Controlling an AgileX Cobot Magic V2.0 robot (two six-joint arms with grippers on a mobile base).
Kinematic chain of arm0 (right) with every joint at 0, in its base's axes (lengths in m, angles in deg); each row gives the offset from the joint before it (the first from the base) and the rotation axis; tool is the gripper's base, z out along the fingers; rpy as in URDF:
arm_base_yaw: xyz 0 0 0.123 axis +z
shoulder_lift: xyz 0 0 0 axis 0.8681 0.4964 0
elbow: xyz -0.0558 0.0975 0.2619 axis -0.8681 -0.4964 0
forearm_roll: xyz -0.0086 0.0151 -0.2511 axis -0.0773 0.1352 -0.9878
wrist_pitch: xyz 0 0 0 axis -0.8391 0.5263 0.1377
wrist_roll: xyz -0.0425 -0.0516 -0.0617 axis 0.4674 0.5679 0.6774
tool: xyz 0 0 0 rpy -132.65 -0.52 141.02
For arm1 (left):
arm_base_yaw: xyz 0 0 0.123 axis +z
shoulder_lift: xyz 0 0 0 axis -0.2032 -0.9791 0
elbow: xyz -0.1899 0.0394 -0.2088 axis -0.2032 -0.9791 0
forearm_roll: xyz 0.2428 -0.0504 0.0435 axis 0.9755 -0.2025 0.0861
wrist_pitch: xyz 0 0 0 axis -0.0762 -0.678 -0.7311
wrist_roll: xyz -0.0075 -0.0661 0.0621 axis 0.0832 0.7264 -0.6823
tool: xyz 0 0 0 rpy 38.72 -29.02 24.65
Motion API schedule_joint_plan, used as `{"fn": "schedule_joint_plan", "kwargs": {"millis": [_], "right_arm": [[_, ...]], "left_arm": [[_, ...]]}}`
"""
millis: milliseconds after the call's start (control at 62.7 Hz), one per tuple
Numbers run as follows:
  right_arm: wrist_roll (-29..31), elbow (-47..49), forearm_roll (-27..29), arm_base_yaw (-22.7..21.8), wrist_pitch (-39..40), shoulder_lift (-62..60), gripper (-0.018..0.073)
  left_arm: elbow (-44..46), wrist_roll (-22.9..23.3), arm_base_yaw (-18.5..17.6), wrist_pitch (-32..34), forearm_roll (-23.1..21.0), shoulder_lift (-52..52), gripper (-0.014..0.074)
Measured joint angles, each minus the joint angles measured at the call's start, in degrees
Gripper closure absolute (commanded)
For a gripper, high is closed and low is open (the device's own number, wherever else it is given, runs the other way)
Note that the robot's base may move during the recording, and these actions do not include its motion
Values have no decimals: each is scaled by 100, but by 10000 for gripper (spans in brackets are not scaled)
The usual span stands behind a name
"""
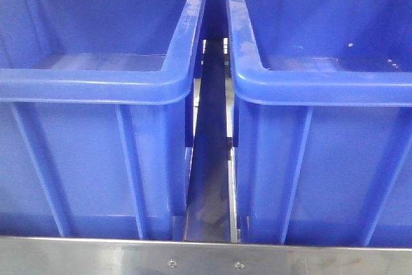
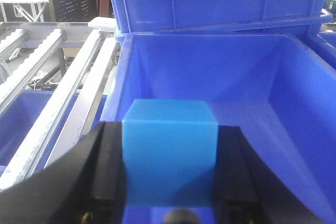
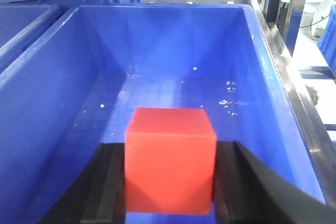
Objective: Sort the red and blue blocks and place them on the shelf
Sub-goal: 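Approach the shelf and position each held cube above a blue bin, then open both grippers to drop the cubes into the bins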
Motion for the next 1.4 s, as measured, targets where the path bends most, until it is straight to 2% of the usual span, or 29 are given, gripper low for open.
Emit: {"fn": "schedule_joint_plan", "kwargs": {"millis": [207, 335, 526, 670, 829, 1036, 1164, 1403], "right_arm": [[0, 0, 0, 0, 10, 0, 503], [0, 0, 67, 0, -1, 0, 503], [0, 194, 738, 11, -700, 281, 503], [288, 524, 1006, 117, -885, 950, 503], [746, 983, 1032, 241, -625, 1965, 503], [1758, 1542, 1041, 568, -467, 3159, 503], [2175, 1731, 1054, 696, -367, 3758, 503], [2250, 1764, 1067, 719, -76, 4248, 503]], "left_arm": [[0, 0, 0, 40, 0, 0, 472], [0, 0, 0, 40, -159, 0, 472], [169, -313, -37, -493, -380, -239, 472], [579, -370, -333, -509, -636, -827, 472], [1012, -370, -828, -509, -684, -1837, 472], [1285, -370, -1381, -323, -691, -2977, 472], [1381, -372, -1517, -86, -696, -3523, 472], [1416, -372, -1541, 169, -705, -4047, 472]]}}
